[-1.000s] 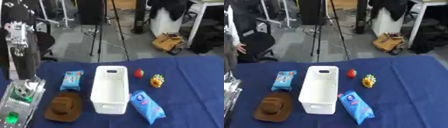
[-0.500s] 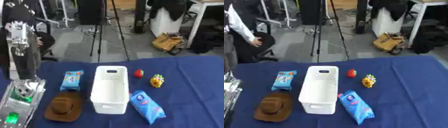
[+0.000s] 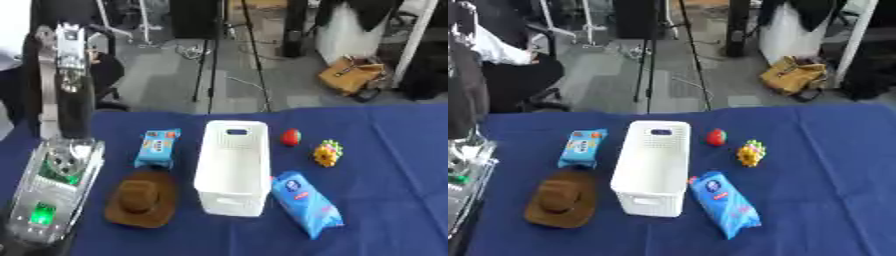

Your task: Pick up objects on the table and place them in the box.

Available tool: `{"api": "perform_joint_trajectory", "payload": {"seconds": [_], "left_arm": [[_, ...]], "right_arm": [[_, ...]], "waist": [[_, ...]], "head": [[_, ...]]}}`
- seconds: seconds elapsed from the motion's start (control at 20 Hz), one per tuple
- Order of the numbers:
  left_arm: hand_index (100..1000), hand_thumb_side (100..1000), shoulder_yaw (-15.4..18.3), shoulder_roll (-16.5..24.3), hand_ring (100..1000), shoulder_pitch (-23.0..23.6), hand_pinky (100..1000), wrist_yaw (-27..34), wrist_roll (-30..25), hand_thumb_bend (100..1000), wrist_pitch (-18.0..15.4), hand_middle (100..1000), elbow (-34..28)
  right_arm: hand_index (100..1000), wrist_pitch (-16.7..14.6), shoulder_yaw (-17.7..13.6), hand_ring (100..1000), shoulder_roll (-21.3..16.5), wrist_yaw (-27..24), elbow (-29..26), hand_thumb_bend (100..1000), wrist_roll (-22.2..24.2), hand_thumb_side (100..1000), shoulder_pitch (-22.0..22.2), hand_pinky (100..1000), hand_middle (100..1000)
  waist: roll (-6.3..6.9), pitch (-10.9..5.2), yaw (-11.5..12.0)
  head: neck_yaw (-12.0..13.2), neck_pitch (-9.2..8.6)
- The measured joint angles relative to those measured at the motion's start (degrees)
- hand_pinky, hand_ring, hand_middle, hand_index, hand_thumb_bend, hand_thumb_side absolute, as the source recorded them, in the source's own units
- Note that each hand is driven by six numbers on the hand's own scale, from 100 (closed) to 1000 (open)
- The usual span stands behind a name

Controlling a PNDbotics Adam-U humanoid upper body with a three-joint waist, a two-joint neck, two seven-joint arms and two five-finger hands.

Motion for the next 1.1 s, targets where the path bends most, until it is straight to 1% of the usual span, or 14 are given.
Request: {"api": "perform_joint_trajectory", "payload": {"seconds": [0.05,0.1,0.15,0.2,0.4,0.5,0.75,0.8,0.95,1.0,1.1], "left_arm": [[1000,1000,0.02,0.36,1000,0.00,1000,-0.81,-0.34,100,0.47,986,-0.01],[1000,1000,0.02,0.59,1000,0.00,1000,-1.58,-0.60,100,0.87,994,-0.01],[1000,1000,0.03,0.94,1000,0.00,1000,-2.29,-0.84,100,1.16,994,-0.02],[1000,1000,0.03,1.30,1000,0.00,1000,-2.85,-1.08,100,1.42,1000,-0.02],[1000,997,-0.06,2.38,1000,0.00,1000,-4.46,-2.01,100,2.29,1000,-0.03],[1000,993,-0.22,2.64,1000,0.00,1000,-5.02,-2.47,100,2.74,1000,-0.03],[1000,981,-0.31,3.30,1000,-0.02,1000,-6.08,-3.30,100,3.73,1000,-0.05],[1000,986,-0.32,3.41,1000,-0.04,1000,-6.25,-3.31,100,3.91,1000,-0.06],[1000,988,-0.44,3.58,1000,-0.13,1000,-6.45,-3.15,100,4.21,1000,-0.14],[1000,992,-0.54,3.58,1000,-0.19,1000,-6.45,-3.09,100,4.26,998,-0.14],[1000,993,-0.69,3.58,1000,-0.35,1000,-6.45,-3.05,100,4.30,998,-0.15]], "right_arm": [[982,-0.06,-0.05,939,-0.14,0.95,0.00,100,1.27,987,0.11,935,860],[985,0.01,-0.17,942,-0.26,1.83,0.00,100,2.55,1000,0.14,938,880],[985,0.36,-0.30,942,-0.33,2.71,0.00,100,4.04,1000,0.21,938,880],[1000,0.87,-0.33,962,-0.47,3.54,0.00,100,5.62,1000,0.26,963,926],[1000,3.47,-0.36,972,-1.42,7.59,0.00,100,12.34,1000,0.21,973,946],[1000,4.28,-0.36,971,-1.64,9.25,0.00,100,14.59,1000,0.05,972,944],[1000,5.20,-0.31,970,-1.74,11.18,0.00,100,16.89,1000,-0.23,965,939],[991,5.32,-0.29,959,-1.74,11.42,0.00,100,17.15,1000,-0.25,951,907],[980,6.55,-0.20,947,-1.82,11.57,0.00,100,18.51,1000,-0.25,929,896],[976,7.16,-0.04,941,-1.91,11.61,0.00,126,19.24,1000,-0.26,916,894],[974,8.69,0.42,940,-2.40,11.89,0.00,138,21.32,1000,-0.27,915,895]], "waist": [[0.02,0.00,0.04],[0.02,0.00,0.05],[0.00,0.00,0.05],[-0.02,0.00,0.06],[-0.38,-0.04,0.12],[-0.48,-0.09,0.16],[-0.52,-0.14,0.40],[-0.55,-0.14,0.44],[-0.97,-0.14,0.44],[-1.17,-0.14,0.44],[-1.68,-0.15,0.43]], "head": [[0.25,0.24],[0.44,0.48],[0.60,0.73],[0.70,0.95],[0.78,1.41],[0.85,1.41],[0.73,1.40],[0.63,1.40],[-0.47,1.40],[-0.88,1.41],[-1.83,1.48]]}}
